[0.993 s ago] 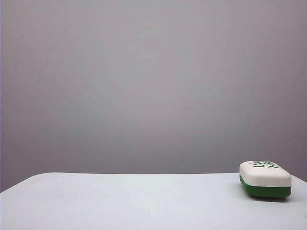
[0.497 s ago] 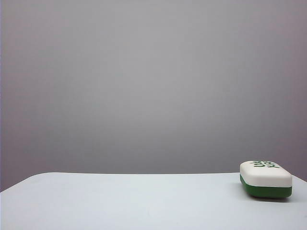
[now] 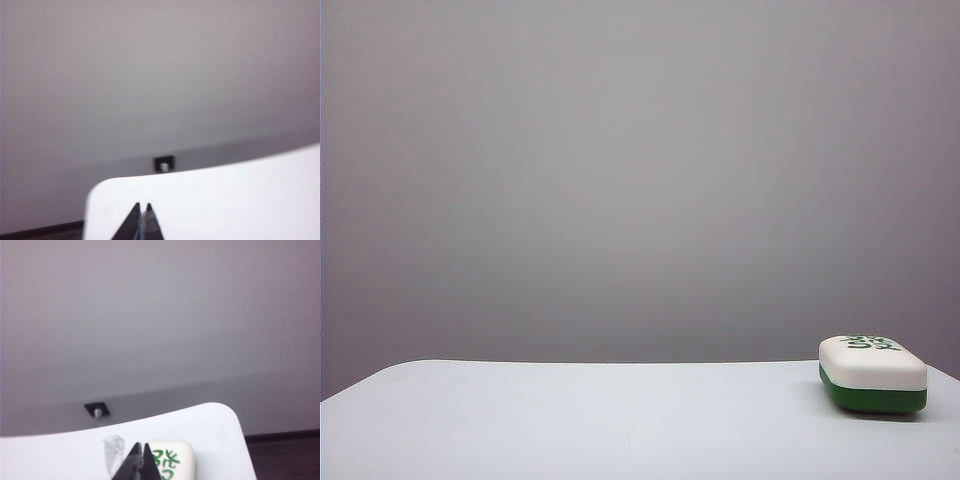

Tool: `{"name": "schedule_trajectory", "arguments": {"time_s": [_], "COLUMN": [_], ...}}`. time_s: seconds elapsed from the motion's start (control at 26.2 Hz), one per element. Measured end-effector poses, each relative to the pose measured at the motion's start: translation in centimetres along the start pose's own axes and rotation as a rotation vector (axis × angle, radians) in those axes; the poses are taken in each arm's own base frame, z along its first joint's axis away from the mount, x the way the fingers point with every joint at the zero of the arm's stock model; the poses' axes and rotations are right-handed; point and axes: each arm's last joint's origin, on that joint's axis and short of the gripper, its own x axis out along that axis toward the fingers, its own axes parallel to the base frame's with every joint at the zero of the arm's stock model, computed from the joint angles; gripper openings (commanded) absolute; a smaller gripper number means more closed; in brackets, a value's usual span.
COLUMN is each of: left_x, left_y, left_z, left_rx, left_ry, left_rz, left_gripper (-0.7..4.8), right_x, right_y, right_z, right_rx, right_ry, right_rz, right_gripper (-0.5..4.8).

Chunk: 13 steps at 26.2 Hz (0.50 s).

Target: Move the foam mahjong from the right side of the table to the left side of the table.

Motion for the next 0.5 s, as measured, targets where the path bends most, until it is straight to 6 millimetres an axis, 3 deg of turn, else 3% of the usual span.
{"name": "schedule_trajectory", "arguments": {"time_s": [0.27, 0.5], "left_x": [4.1, 7.2], "left_y": [-0.9, -1.0], "left_z": [2.0, 3.8], "left_rx": [0.057, 0.078], "left_ry": [0.084, 0.103], "left_rz": [-0.266, -0.391], "left_gripper": [-0.05, -0.05], "right_x": [5.2, 9.4], "right_y": [-0.2, -3.5], "right_z": [1.8, 1.6], "right_rx": [-0.042, 0.015], "right_ry": [0.129, 0.246], "right_rz": [0.071, 0.184], "right_gripper": [-0.05, -0.05]}}
